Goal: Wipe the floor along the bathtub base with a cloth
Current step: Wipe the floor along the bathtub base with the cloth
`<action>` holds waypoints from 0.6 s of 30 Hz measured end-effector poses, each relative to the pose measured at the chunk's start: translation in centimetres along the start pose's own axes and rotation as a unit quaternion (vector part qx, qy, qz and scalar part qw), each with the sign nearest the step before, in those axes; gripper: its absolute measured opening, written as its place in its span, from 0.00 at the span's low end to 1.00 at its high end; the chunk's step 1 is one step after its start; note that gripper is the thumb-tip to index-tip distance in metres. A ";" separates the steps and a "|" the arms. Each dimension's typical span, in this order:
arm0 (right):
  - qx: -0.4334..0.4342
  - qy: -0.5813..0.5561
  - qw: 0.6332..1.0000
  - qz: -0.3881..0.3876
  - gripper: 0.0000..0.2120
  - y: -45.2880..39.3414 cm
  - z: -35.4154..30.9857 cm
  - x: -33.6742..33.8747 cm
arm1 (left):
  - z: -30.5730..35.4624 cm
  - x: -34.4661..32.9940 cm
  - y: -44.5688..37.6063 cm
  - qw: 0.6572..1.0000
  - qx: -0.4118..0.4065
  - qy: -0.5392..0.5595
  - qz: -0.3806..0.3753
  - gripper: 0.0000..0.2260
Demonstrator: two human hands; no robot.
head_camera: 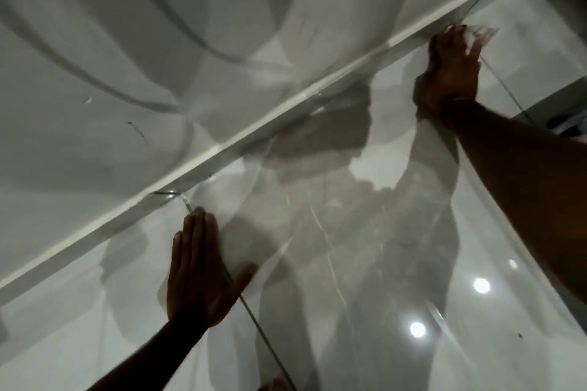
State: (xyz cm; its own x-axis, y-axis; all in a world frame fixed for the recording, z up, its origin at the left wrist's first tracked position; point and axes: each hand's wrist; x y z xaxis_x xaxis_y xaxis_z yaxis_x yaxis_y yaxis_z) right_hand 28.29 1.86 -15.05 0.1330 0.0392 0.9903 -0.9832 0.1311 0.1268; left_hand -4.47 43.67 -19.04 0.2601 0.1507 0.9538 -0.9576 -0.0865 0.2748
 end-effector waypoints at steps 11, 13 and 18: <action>0.127 -0.231 0.965 0.019 0.29 17.6 -16.3 -2.3 | 0.7 1.2 0.2 1.000 -0.010 0.003 -0.013 0.54; 0.173 -0.271 0.947 0.013 0.32 21.5 -20.7 -2.4 | 0.7 1.5 0.2 1.000 -0.021 0.000 -0.014 0.54; 0.290 -0.265 0.919 -0.033 0.28 26.3 -26.2 -2.3 | 0.1 1.7 0.2 0.997 -0.055 -0.050 -0.019 0.54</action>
State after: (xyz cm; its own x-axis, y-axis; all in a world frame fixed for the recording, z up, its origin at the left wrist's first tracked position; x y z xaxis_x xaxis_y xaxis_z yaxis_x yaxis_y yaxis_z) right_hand 5.44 31.12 -15.45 0.2657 -0.4578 0.8484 -0.8969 -0.4401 0.0434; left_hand -4.22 43.77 -17.36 0.3023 0.0531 0.9517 -0.9532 0.0266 0.3013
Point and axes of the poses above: each hand's wrist, its own y-axis away from the middle knuckle, its own x-axis out of the back of the hand, z = x × y, and after that the axes turned 2 degrees about z, right-handed
